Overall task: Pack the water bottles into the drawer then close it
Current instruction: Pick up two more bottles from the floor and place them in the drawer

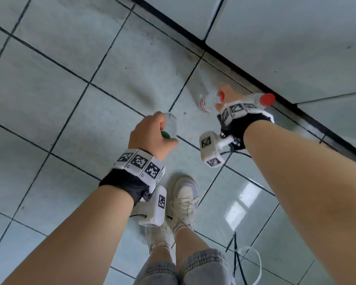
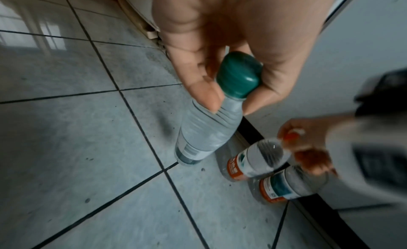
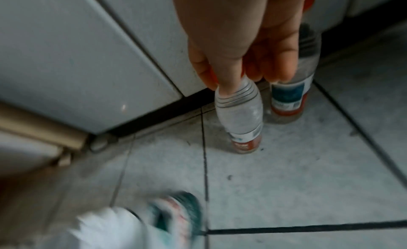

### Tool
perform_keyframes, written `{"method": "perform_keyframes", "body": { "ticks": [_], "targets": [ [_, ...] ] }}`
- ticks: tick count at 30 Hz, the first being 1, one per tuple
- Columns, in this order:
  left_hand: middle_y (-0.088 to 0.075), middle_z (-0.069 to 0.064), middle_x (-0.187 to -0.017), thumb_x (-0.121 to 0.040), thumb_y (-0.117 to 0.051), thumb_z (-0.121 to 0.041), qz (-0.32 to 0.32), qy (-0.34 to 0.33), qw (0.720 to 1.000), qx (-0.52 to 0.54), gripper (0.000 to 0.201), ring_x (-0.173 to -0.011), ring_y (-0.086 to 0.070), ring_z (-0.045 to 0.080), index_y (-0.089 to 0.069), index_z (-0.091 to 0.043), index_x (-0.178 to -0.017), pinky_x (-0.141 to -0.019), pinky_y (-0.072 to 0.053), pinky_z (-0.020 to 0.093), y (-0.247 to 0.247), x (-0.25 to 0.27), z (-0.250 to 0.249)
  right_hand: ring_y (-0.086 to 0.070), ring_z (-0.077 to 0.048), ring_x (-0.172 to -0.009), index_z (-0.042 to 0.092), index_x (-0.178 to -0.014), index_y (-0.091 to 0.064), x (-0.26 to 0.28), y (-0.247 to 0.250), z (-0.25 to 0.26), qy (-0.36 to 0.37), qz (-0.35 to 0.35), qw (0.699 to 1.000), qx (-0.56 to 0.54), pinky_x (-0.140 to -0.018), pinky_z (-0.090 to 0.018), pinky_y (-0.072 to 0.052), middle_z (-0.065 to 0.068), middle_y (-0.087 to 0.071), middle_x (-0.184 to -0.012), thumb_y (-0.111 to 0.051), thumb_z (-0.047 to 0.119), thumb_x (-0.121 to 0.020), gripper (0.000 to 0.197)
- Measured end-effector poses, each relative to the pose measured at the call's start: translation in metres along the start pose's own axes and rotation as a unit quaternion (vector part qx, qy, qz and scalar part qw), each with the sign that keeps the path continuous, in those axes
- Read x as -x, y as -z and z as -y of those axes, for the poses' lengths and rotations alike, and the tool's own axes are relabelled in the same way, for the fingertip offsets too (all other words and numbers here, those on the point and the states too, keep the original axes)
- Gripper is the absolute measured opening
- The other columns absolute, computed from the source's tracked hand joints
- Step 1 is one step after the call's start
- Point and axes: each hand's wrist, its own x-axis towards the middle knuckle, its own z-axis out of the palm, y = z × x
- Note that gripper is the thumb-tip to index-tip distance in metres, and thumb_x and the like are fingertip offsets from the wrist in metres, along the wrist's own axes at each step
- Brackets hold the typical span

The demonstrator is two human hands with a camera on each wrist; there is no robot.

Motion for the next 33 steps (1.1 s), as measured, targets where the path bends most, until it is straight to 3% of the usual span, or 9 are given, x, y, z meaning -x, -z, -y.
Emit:
{"method": "perform_keyframes", "body": {
  "ticks": [2,4,7,9,14,18,24,28,33],
  "targets": [
    [-0.037,-0.004,-0.067,-0.068,-0.066,-0.021,-0.013,-0.005,1.0,0.005,0.031,-0.073,-0.041,0.024,-0.038,-0.014,-0.079,-0.062,-0.027,0.028,0.01,-0.002,-0.01,-0.047,-0.03,-0.092,0.022,-0.107,-0.046,0.016,-0.001,-0.008,-0.045,0.02,0.998,0.026,-0.082,-0.032,-0.039,-0.003,-0.042,-0.077,-0.045,0.014,-0.092,0.016],
    [-0.033,-0.008,-0.064,-0.068,-0.065,-0.021,-0.014,-0.006,1.0,0.005,0.03,-0.072,-0.041,0.024,-0.039,-0.014,-0.079,-0.056,-0.026,0.026,0.023,0.001,-0.019,-0.057,-0.036,-0.102,0.02,-0.116,-0.049,0.036,-0.004,-0.014,-0.053,0.026,0.996,0.063,-0.085,-0.04,-0.045,-0.013,-0.057,-0.095,-0.046,0.013,-0.09,0.027],
    [-0.035,-0.007,-0.063,-0.068,-0.065,-0.021,-0.009,0.003,1.0,0.004,0.028,-0.071,-0.042,0.024,-0.04,-0.014,-0.079,-0.049,-0.026,0.024,0.043,0.016,-0.035,-0.059,-0.033,-0.08,0.022,-0.112,-0.047,0.077,-0.005,-0.021,-0.039,0.032,0.996,0.071,-0.072,-0.037,-0.049,-0.014,-0.065,-0.093,-0.052,0.014,-0.084,0.029],
    [-0.036,-0.007,-0.062,-0.068,-0.065,-0.02,0.002,0.011,1.0,0.003,0.027,-0.071,-0.043,0.024,-0.041,-0.013,-0.079,-0.052,-0.028,0.025,0.059,0.034,-0.051,-0.055,-0.028,-0.075,0.024,-0.11,-0.047,0.105,0.008,-0.022,-0.056,0.035,0.996,0.052,-0.067,-0.033,-0.047,-0.009,-0.062,-0.086,-0.054,0.02,-0.085,0.027],
    [-0.04,-0.005,-0.063,-0.067,-0.063,-0.017,0.022,0.008,1.0,-0.005,0.024,-0.073,-0.046,0.025,-0.044,-0.012,-0.081,-0.062,-0.034,0.028,0.107,0.1,-0.102,-0.058,-0.029,-0.085,0.03,-0.111,-0.046,0.192,0.055,-0.017,-0.049,0.037,0.997,0.047,-0.075,-0.036,-0.05,-0.008,-0.065,-0.1,-0.06,0.032,-0.083,0.032],
    [-0.042,-0.003,-0.063,-0.065,-0.063,-0.017,0.01,-0.035,0.999,-0.003,0.024,-0.067,-0.049,0.027,-0.045,-0.013,-0.08,-0.059,-0.04,0.03,0.147,0.159,-0.146,-0.054,-0.028,-0.08,0.03,-0.114,-0.049,0.272,0.094,-0.004,-0.027,-0.019,0.999,0.011,-0.071,-0.032,-0.046,-0.009,-0.065,-0.102,-0.057,0.035,-0.086,0.03],
    [-0.043,-0.005,-0.062,-0.066,-0.067,-0.018,-0.025,-0.151,0.988,-0.005,0.023,-0.072,-0.045,0.027,-0.048,-0.015,-0.079,-0.052,-0.028,0.027,0.217,0.26,-0.228,-0.062,-0.037,-0.1,0.03,-0.122,-0.047,0.41,0.188,0.001,-0.043,-0.156,0.982,-0.095,-0.084,-0.038,-0.049,-0.014,-0.067,-0.109,-0.056,0.041,-0.084,0.04],
    [-0.053,-0.001,-0.076,-0.064,-0.069,-0.021,-0.044,-0.245,0.968,-0.027,0.021,-0.074,-0.047,0.023,-0.053,-0.019,-0.077,-0.064,-0.031,0.024,0.246,0.318,-0.302,-0.061,-0.037,-0.103,0.024,-0.122,-0.048,0.486,0.254,-0.013,-0.033,-0.247,0.96,-0.124,-0.086,-0.04,-0.049,-0.015,-0.066,-0.112,-0.056,0.047,-0.083,0.046],
    [-0.054,-0.004,-0.087,-0.065,-0.071,-0.023,-0.031,-0.328,0.942,-0.054,0.03,-0.081,-0.048,0.019,-0.06,-0.012,-0.091,-0.07,-0.036,0.025,0.233,0.362,-0.391,-0.062,-0.034,-0.094,0.023,-0.111,-0.051,0.547,0.322,-0.058,-0.014,-0.34,0.929,-0.148,-0.076,-0.034,-0.046,-0.009,-0.069,-0.102,-0.058,0.044,-0.081,0.037]
  ]
}}
